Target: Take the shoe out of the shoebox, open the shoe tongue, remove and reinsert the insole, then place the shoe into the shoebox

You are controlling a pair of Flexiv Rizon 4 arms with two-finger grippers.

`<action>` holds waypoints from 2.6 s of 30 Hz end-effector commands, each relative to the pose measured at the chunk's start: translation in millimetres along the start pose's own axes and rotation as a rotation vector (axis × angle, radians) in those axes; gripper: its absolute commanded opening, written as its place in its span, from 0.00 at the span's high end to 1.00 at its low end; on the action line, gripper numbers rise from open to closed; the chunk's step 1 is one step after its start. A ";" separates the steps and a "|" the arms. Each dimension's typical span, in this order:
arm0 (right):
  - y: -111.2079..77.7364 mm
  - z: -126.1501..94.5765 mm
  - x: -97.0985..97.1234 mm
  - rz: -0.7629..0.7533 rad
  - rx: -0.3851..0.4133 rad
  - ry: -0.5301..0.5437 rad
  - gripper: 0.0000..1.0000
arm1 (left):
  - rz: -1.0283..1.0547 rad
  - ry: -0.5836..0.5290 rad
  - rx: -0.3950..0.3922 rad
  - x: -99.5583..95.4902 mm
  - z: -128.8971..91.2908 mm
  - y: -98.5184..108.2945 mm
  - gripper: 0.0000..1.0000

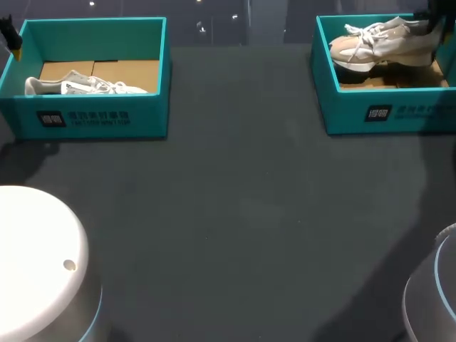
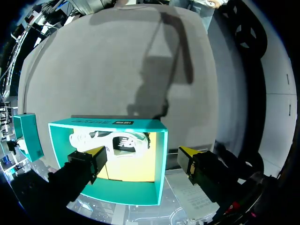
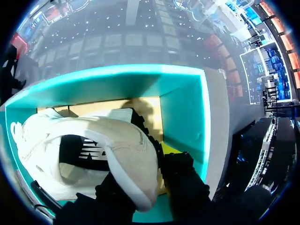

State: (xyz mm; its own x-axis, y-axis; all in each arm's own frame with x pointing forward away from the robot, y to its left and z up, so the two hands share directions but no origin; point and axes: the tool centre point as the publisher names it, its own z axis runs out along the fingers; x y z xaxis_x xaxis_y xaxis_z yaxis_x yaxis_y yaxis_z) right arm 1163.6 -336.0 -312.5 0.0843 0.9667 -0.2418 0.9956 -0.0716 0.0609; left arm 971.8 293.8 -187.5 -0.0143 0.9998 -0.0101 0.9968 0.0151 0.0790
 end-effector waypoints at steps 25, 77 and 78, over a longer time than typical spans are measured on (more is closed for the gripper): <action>-3.5 -110.0 -29.8 -0.002 -0.096 -0.095 1.00 | 0.001 0.002 -0.001 0.2 -0.2 -0.4 0.00; -144.1 -278.5 30.8 0.042 -0.232 -0.247 1.00 | 0.001 0.002 -0.001 0.2 -0.2 -0.4 0.00; -151.2 -279.9 37.3 0.042 -0.233 -0.249 1.00 | 0.001 0.002 -0.001 0.2 -0.2 -0.4 0.00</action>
State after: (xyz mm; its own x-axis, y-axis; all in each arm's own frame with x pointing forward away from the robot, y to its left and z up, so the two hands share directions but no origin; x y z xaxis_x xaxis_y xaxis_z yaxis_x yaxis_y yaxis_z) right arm 1044.8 -243.8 -72.3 0.1523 0.8851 -0.4398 0.9747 -0.0609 0.2150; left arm 971.8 293.8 -187.5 -0.0142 0.9998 -0.0100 0.9968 0.0149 0.0790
